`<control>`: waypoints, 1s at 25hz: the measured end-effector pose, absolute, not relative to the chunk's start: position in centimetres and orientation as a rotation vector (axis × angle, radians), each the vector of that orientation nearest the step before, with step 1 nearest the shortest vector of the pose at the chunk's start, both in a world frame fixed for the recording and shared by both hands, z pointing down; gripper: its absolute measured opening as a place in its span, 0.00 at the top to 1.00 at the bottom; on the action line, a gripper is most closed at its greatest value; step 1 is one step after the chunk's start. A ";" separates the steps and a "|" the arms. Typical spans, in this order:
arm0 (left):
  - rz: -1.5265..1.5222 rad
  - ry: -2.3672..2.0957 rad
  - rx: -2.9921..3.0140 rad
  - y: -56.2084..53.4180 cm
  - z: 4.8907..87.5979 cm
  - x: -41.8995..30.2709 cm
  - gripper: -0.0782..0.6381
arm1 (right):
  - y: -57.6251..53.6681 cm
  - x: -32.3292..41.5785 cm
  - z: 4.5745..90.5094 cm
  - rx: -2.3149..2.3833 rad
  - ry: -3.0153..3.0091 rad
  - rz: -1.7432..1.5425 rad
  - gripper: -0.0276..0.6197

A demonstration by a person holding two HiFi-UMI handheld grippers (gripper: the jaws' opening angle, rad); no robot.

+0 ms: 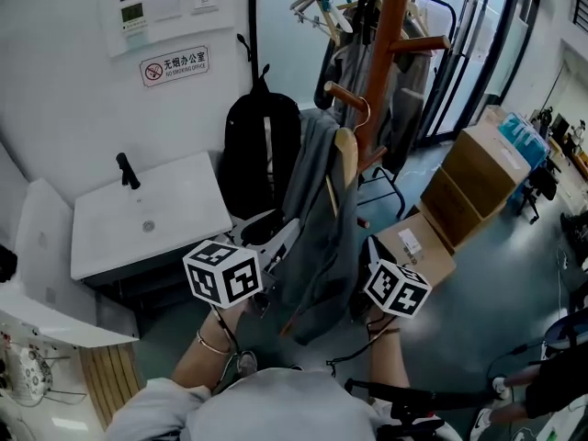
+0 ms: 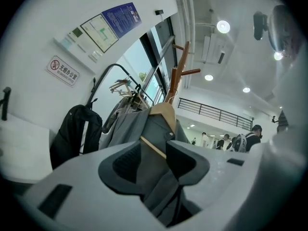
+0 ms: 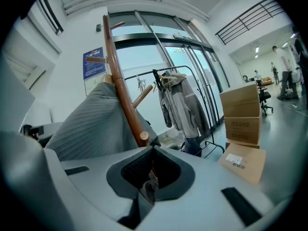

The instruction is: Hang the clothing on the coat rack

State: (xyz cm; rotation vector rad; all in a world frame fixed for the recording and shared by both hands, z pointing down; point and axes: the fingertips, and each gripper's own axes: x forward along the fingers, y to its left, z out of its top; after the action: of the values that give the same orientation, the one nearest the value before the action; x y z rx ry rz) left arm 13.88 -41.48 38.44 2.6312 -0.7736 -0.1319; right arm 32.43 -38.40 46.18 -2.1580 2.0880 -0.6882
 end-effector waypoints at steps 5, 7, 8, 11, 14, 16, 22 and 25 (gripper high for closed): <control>-0.167 -0.900 2.569 -41.0 40.0 12.4 0.74 | -38.0 32.6 46.4 -2.128 2.111 -0.688 0.92; -0.188 -0.947 2.552 -40.7 40.4 11.8 0.80 | -37.7 32.7 46.3 -2.125 2.116 -0.679 0.92; -0.200 -0.967 2.544 -40.5 40.6 11.5 0.84 | -37.6 32.8 46.3 -2.127 2.117 -0.670 0.92; -0.221 -1.027 2.527 -39.9 41.3 10.6 0.88 | -37.0 33.3 46.5 -2.155 2.114 -0.637 0.92; -0.184 -1.120 2.535 -39.7 42.1 9.8 0.88 | -36.3 33.8 46.9 -2.210 2.112 -0.605 0.92; -0.157 -1.163 2.546 -39.7 42.5 9.3 0.88 | -35.7 33.9 47.0 -2.245 2.110 -0.585 0.92; -0.121 -1.143 2.595 -39.9 42.8 9.0 0.88 | -34.3 33.9 46.5 -2.273 2.050 -0.591 0.92; -0.114 -1.122 2.609 -40.3 42.5 8.4 0.88 | -33.8 33.2 45.9 -2.314 2.058 -0.572 0.92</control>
State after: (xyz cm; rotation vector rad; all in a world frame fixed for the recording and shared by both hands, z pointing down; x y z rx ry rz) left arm 8.45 -40.33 42.52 2.6086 -1.1222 -0.1140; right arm 33.24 -33.83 45.92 -2.3140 2.0576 -0.5718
